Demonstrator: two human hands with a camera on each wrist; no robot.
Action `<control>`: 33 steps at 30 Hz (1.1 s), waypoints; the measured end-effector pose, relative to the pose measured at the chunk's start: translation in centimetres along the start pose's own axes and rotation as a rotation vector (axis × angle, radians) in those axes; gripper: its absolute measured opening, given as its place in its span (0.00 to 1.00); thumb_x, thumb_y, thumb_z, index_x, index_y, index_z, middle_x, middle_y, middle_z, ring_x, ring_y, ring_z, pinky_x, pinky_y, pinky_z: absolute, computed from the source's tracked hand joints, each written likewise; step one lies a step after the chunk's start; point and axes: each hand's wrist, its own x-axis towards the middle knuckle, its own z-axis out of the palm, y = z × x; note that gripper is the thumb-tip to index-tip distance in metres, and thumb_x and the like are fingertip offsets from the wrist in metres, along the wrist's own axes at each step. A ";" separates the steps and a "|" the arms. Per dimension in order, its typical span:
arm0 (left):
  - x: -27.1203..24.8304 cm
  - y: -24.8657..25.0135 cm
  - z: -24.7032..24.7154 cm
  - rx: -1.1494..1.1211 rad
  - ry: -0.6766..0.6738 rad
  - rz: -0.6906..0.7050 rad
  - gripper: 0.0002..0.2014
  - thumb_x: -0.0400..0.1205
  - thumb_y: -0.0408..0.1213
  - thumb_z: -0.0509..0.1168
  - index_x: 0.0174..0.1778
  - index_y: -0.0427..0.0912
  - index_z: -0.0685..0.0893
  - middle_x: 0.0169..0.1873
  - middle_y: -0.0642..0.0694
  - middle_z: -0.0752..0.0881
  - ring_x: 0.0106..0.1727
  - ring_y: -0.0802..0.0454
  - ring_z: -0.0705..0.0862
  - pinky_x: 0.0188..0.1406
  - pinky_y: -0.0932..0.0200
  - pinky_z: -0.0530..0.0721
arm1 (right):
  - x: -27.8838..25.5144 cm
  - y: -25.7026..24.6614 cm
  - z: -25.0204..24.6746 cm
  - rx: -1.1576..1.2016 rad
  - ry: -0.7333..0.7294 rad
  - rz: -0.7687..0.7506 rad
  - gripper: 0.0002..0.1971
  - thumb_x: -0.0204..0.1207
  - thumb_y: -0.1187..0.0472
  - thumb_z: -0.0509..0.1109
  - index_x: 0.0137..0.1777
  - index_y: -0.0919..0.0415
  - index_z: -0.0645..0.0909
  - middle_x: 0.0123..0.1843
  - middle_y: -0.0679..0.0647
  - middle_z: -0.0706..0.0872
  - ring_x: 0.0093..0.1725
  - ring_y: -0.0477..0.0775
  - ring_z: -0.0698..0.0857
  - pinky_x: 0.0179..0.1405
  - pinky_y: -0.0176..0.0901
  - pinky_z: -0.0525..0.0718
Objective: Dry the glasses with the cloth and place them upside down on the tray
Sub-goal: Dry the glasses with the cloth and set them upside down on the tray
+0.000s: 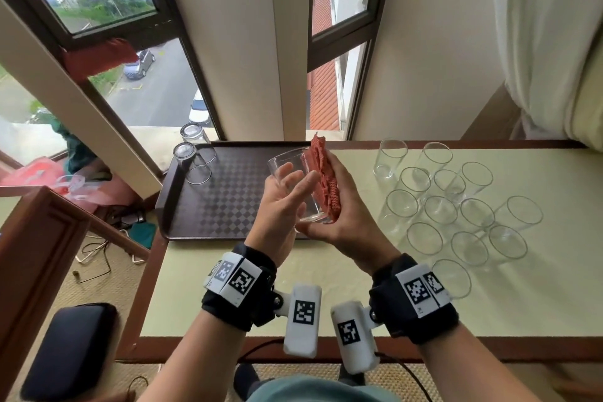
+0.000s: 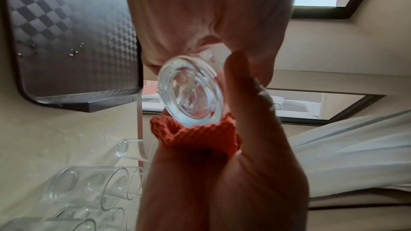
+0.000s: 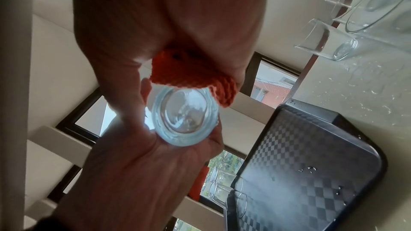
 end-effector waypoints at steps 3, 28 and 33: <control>-0.2 0.1 0.3 -0.050 -0.038 0.011 0.56 0.60 0.59 0.85 0.78 0.41 0.66 0.66 0.44 0.85 0.64 0.50 0.87 0.59 0.53 0.87 | 0.2 -0.1 -0.7 0.031 -0.010 0.014 0.58 0.60 0.56 0.87 0.87 0.46 0.55 0.82 0.46 0.71 0.80 0.47 0.72 0.77 0.59 0.77; 1.0 0.1 1.4 -0.036 -0.130 -0.096 0.53 0.65 0.46 0.86 0.81 0.39 0.62 0.62 0.41 0.89 0.68 0.45 0.86 0.68 0.52 0.83 | -0.6 1.8 -0.7 0.081 0.227 0.014 0.53 0.57 0.50 0.85 0.83 0.53 0.65 0.77 0.48 0.78 0.76 0.47 0.78 0.74 0.56 0.80; 0.5 0.3 2.0 -0.075 -0.164 -0.081 0.30 0.83 0.45 0.69 0.78 0.32 0.72 0.65 0.37 0.84 0.69 0.40 0.82 0.65 0.50 0.86 | -0.3 1.9 -1.8 0.199 0.127 0.086 0.50 0.60 0.63 0.86 0.82 0.56 0.65 0.74 0.52 0.81 0.74 0.50 0.80 0.74 0.60 0.79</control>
